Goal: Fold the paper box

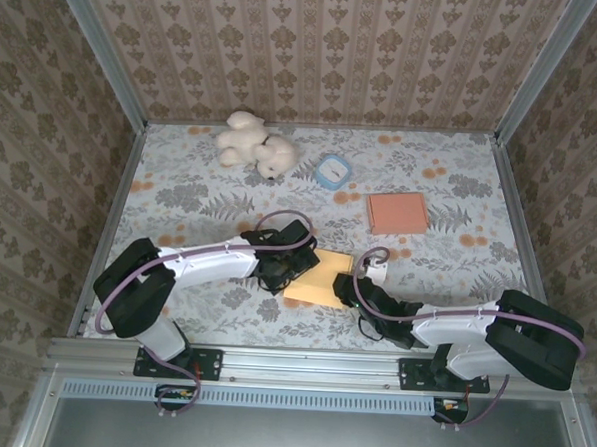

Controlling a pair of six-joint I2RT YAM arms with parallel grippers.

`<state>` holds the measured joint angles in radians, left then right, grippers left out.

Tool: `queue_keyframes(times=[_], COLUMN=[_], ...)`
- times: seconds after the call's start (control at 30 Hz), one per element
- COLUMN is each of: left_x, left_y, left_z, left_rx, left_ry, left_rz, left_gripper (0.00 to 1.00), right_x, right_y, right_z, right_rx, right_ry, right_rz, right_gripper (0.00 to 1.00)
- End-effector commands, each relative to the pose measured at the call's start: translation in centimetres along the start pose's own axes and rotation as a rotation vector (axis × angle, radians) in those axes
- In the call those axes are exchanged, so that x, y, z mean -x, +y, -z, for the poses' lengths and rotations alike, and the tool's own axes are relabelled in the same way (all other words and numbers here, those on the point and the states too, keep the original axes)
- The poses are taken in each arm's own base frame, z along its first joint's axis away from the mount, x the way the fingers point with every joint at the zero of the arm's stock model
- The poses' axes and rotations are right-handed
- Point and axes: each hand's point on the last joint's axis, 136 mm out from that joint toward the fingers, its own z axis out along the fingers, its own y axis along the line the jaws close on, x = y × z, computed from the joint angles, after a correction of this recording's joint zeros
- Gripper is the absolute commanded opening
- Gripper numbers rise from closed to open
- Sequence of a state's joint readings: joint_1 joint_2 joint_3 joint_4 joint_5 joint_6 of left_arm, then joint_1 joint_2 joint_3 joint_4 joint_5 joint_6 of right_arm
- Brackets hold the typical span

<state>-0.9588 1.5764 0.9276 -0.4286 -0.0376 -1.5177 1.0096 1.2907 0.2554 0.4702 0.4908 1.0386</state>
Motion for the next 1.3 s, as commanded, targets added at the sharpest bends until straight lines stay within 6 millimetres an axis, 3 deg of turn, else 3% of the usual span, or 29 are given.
queue_keyframes(times=[0.0,0.13,0.57,1.0,1.27], left_x=[0.4,0.7,-0.8,-1.5,0.7], left_y=[-1.6,-0.6,2.2,1.1,5.2], left_z=[2.0,3.1,2.5,3.4,4.8], left_rx=[-0.049,-0.049,-0.034,-0.052,0.027], left_ry=[-0.008,-0.037,-0.058,-0.081,-0.18], left_rz=[-0.039,-0.049,-0.075,-0.098,-0.096], left_gripper=[0.93,0.94,0.95,0.9,0.92], right_x=[0.0,0.4,0.9,0.8,1.0], right_y=[1.1,0.5,-0.2,-0.3,-1.0], right_z=[0.3,0.5,1.2,1.3,1.5], right_rx=[0.047,0.03,0.009,-0.01,-0.032], right_ry=[-0.009,-0.034,-0.07,-0.082,-0.095], right_rz=[-0.047,-0.067,-0.085,-0.069,-0.056], right_gripper=[0.39,0.39,0.38,0.38,0.38])
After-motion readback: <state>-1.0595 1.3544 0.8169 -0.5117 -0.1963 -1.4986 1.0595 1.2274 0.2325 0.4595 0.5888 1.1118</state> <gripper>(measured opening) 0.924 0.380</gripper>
